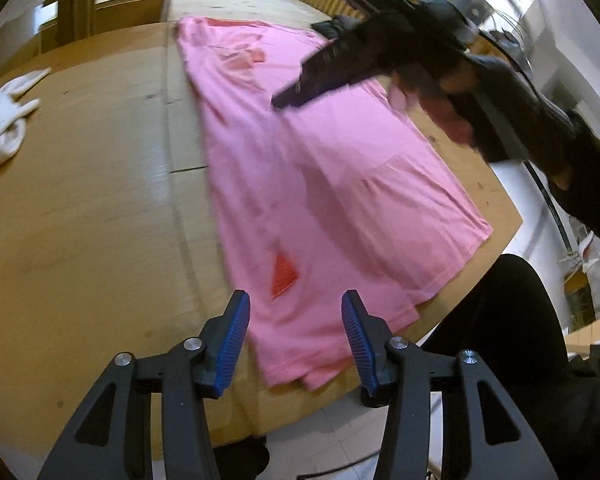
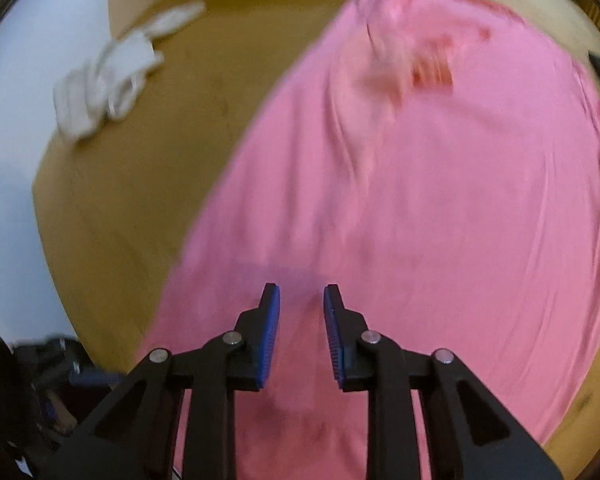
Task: Fold clothes
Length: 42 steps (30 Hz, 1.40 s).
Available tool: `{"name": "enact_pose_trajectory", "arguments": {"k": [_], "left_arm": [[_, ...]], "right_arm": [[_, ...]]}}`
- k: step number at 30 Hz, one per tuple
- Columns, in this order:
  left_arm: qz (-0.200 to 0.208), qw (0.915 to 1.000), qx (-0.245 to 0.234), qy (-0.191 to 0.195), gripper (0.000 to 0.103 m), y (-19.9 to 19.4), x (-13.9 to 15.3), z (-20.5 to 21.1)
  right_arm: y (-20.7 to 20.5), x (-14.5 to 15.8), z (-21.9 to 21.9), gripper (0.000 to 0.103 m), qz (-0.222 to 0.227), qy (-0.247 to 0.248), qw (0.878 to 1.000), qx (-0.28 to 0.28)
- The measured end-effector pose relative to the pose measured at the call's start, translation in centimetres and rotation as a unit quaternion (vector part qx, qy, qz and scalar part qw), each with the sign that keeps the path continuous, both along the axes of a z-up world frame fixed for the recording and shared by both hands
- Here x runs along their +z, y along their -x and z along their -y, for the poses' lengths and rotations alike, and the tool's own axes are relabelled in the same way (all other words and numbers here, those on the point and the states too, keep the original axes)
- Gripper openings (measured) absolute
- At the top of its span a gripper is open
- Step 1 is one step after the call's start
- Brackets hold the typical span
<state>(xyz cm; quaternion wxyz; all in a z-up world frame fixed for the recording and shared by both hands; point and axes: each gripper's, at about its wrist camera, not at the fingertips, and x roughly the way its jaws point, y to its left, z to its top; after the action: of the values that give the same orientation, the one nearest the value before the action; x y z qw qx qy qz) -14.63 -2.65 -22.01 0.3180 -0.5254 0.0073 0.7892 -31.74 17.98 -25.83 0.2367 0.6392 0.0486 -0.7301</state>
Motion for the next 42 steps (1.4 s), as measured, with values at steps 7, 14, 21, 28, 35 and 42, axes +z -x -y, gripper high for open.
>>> {"name": "enact_pose_trajectory", "arguments": {"k": [7, 14, 21, 28, 35, 42], "left_arm": [[-0.032, 0.9944, -0.079, 0.063, 0.046, -1.8, -1.8, -5.3], [-0.019, 0.9946, -0.076, 0.068, 0.046, -2.8, 0.1, -5.0], [-0.060, 0.9909, -0.091, 0.079, 0.046, -0.9, 1.3, -9.5], [-0.051, 0.9892, -0.109, 0.083, 0.045, -0.6, 2.1, -14.3], [-0.062, 0.9803, -0.182, 0.046, 0.048, -4.0, 2.5, -26.7], [-0.059, 0.9727, -0.199, 0.104, 0.050, -5.4, -0.8, -33.2]], "right_arm": [[-5.6, 2.7, -9.5, 0.022, -0.034, 0.006, 0.993, -0.111], [-11.5, 2.3, -20.3, 0.022, -0.056, -0.075, 0.978, -0.184], [-14.5, 0.5, -20.0, 0.023, -0.069, -0.116, 0.981, -0.137], [-12.0, 3.8, -25.7, 0.023, -0.056, -0.022, 0.977, -0.204], [-3.0, 6.0, -30.3, 0.037, -0.081, 0.021, 0.961, -0.262], [3.3, 4.8, -31.2, 0.040, -0.075, 0.031, 0.963, -0.257]]}}
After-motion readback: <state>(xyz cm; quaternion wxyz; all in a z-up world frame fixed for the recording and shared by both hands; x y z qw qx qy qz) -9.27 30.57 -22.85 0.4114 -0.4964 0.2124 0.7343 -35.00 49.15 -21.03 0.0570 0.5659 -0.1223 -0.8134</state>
